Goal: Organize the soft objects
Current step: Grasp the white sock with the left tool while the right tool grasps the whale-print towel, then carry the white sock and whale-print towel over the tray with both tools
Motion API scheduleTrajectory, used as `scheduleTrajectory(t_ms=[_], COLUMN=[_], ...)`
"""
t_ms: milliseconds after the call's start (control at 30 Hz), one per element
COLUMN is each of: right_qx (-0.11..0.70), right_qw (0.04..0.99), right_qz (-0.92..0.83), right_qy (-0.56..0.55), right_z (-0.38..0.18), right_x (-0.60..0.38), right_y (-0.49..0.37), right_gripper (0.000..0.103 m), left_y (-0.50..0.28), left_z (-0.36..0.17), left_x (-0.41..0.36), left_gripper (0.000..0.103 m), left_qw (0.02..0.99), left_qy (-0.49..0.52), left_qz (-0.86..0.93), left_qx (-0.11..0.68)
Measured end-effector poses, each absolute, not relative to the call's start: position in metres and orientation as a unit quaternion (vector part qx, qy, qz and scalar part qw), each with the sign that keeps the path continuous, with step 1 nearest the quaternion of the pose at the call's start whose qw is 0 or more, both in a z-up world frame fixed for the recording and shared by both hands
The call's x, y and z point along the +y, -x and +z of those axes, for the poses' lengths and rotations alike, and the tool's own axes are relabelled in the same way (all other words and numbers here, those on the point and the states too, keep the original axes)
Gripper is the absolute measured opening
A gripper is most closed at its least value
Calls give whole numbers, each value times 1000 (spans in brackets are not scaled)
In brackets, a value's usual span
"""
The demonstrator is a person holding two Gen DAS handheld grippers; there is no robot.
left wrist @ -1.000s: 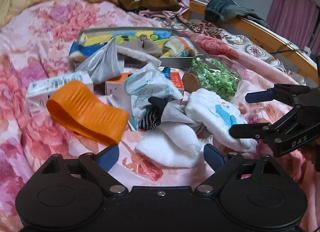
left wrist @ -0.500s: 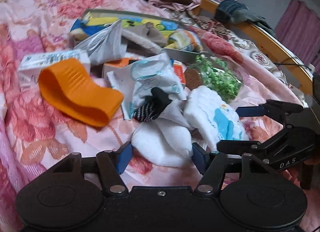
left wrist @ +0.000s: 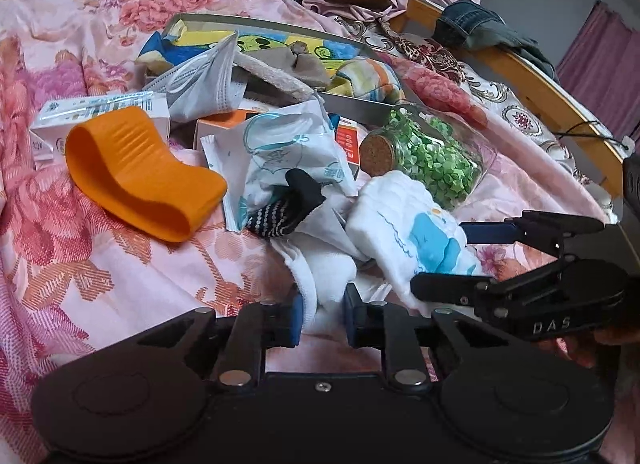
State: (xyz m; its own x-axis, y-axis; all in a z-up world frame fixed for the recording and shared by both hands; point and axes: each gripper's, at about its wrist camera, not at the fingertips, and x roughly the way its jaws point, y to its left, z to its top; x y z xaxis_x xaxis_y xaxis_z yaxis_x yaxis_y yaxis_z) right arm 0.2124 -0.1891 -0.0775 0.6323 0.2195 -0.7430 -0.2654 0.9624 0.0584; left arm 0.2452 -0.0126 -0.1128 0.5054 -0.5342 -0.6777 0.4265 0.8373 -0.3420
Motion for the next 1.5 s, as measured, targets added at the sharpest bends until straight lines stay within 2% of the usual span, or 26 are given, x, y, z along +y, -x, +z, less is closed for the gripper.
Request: scheduleTrajectory(t_ms=[200,367,467,533,633,933,1200,1500], right_qx=[409,405,404,403,393,362,300,247], right_qw=[903,905,905,906,911,925,942,957], right_qz=[129,128,128,126,126,112,116,123], right_qy=[26,28,24,22,15,-32,-90,-91], right_z=[-76,-71,-69,-68,-65,-52,-35,-23], right_x=[-189,-189,-191,-192,-194,-211,-229,-229], right_y=[-211,-206,-204,-203,-200,-192,-185,-177], right_gripper=[75,58,46,30,14,11,11,10], left_y=[-243,-239,-233,-229,-223,-207,-190,-177], left_z=[-112,-111,-108,-106,-104,-85,-60,-27], left_x=[-13,-13,-14,-15,-14,-16,-5,-14], left_gripper=[17,9,7,7,7,6,6,6], left_qw=[868,873,879,882,888,900,921,942], left_qy=[64,51,40,41,56,47,107,98], left_qz=[-274,-268,-260,-250,-228,-188,-137,-145], left_qx=[409,403,398,396,395,390,349,287])
